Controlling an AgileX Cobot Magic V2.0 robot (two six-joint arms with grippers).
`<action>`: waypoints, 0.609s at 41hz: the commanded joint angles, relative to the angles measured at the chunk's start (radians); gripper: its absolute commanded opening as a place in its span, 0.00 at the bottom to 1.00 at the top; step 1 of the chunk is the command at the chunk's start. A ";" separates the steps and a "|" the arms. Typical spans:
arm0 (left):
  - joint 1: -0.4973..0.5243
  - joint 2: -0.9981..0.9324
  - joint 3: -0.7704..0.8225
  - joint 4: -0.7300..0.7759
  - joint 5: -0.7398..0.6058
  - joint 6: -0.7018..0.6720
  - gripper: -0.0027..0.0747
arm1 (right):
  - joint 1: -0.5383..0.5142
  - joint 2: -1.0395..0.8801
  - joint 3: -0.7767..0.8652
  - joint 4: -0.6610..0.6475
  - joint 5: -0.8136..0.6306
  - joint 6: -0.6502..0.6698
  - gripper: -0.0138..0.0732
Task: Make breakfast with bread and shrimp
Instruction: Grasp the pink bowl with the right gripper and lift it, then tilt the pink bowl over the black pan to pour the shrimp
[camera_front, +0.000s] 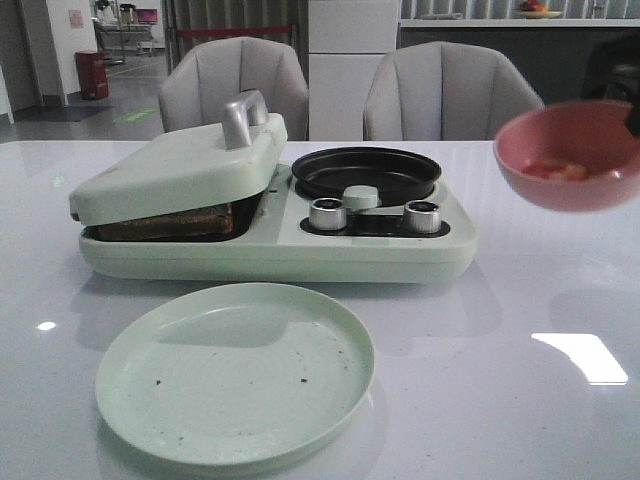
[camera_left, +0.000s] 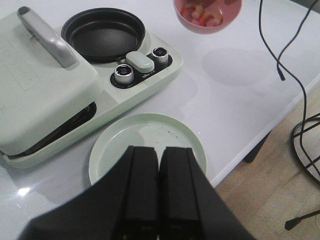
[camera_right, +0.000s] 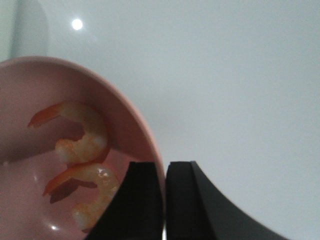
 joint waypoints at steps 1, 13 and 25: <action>0.001 -0.003 -0.030 -0.037 -0.068 -0.008 0.16 | 0.079 -0.063 -0.138 -0.112 -0.007 0.003 0.19; 0.001 -0.003 -0.030 -0.037 -0.068 -0.008 0.16 | 0.384 0.002 -0.343 -0.663 0.034 0.333 0.19; 0.001 -0.003 -0.030 -0.037 -0.068 -0.008 0.16 | 0.609 0.142 -0.376 -1.336 0.219 0.669 0.19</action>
